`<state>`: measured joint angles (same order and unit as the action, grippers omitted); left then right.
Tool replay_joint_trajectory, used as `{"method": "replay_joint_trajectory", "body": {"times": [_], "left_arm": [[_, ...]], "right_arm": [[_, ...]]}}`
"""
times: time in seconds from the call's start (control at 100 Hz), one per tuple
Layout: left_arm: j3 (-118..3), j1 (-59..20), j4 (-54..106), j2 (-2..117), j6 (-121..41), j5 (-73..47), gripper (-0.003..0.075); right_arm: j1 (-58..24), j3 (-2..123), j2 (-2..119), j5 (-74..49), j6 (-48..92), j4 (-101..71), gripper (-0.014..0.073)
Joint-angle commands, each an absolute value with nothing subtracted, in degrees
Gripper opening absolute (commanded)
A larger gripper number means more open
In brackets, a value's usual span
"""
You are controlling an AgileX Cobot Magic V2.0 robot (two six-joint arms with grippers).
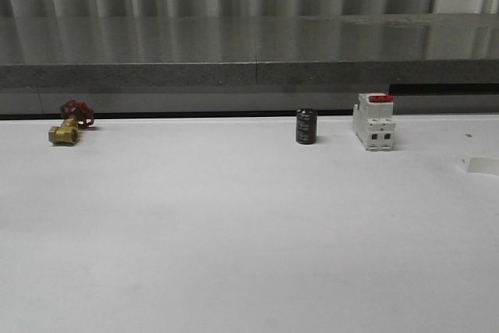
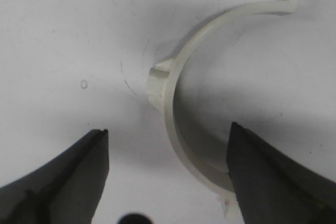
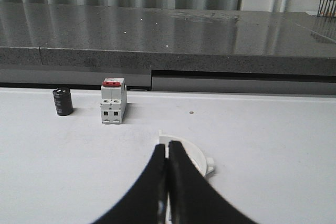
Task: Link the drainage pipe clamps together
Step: 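Grasp the clamp half's end tab with the left gripper and lift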
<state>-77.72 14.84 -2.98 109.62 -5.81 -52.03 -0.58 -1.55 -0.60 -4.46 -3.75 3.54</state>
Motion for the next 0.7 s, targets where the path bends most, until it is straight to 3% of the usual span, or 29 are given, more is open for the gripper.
{"method": "replay_joint_trajectory", "body": {"times": [0.0, 0.47, 0.69], "left_arm": [[-81.2, 14.9, -2.3, 109.0, -7.1, -51.9, 0.0472], [-83.3, 14.9, -1.8, 113.7, -8.6, -49.6, 0.047], [-83.3, 14.9, -1.9, 114.1, -8.6, -49.0, 0.0323]], "right_arm": [[-0.7, -0.6, -1.7, 0.0, -3.4, 3.9, -0.0067], [-0.7, -0.6, -1.7, 0.0, -3.4, 3.9, -0.0067], [-0.7, -0.6, -1.7, 0.0, -3.4, 3.9, -0.0067]]}}
